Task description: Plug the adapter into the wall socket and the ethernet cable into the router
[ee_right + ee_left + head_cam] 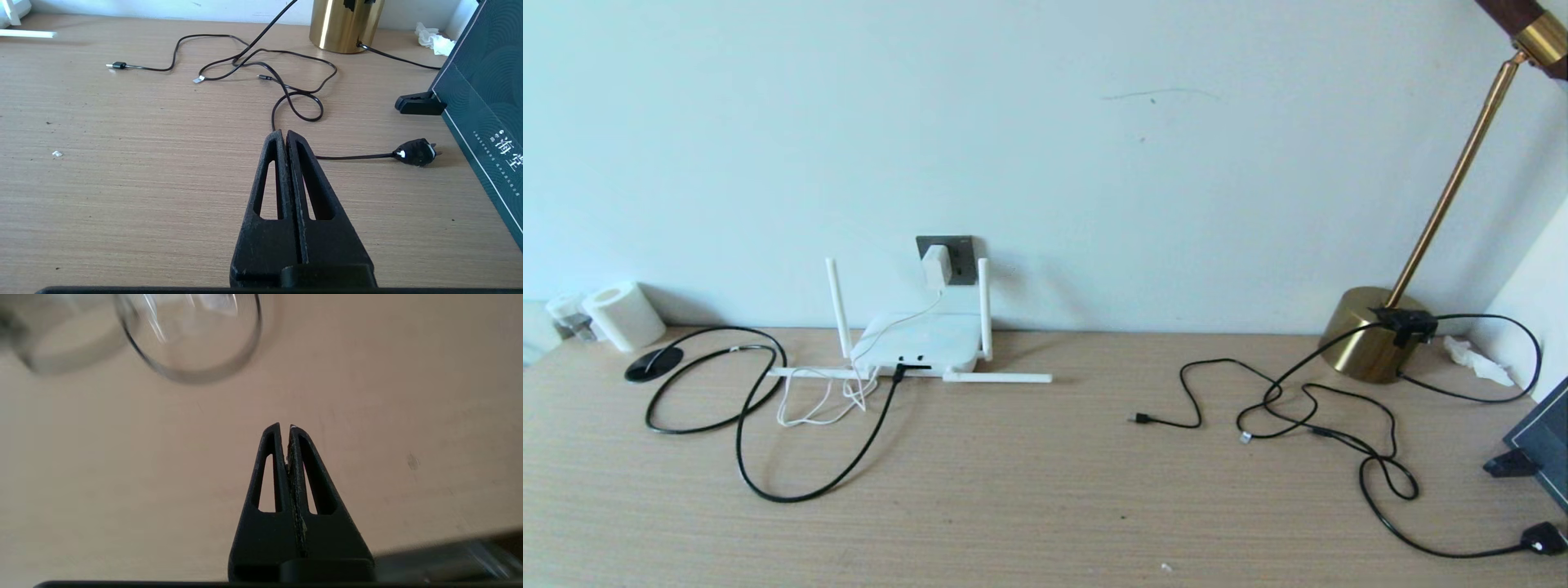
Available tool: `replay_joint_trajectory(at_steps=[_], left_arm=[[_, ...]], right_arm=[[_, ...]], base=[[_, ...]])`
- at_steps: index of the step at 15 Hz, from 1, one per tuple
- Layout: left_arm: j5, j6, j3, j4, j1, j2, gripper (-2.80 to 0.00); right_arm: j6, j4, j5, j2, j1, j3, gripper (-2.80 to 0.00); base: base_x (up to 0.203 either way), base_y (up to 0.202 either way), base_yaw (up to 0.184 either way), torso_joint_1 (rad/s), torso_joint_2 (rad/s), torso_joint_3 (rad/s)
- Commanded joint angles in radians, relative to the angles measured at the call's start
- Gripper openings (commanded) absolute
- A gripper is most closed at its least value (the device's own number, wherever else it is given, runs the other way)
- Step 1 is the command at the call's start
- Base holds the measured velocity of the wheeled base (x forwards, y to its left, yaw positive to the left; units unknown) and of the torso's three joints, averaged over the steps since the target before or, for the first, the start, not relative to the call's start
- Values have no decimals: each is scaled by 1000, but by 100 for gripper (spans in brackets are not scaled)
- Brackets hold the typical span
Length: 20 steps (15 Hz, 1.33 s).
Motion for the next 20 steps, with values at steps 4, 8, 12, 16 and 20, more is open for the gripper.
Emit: replay_joint_trajectory(at_steps=[4, 8, 12, 16, 20], left_arm=[[0, -95, 22, -34, 35, -158, -280], [36, -151, 24, -38, 36, -156, -280], [39, -163, 24, -38, 36, -156, -280], [40, -163, 24, -39, 36, -156, -280], [40, -163, 24, -39, 36, -156, -280]], right_arm=[[2, 0, 0, 1, 0, 0, -280], [-7, 0, 2, 1, 0, 1, -280], [-8, 0, 0, 0, 0, 1, -280], [-5, 0, 0, 0, 0, 0, -280], [8, 0, 0, 1, 0, 0, -280]], base=[[0, 0, 0, 0, 0, 0], [0, 0, 0, 0, 0, 0], [0, 0, 0, 0, 0, 0], [0, 0, 0, 0, 0, 0], [0, 0, 0, 0, 0, 0]])
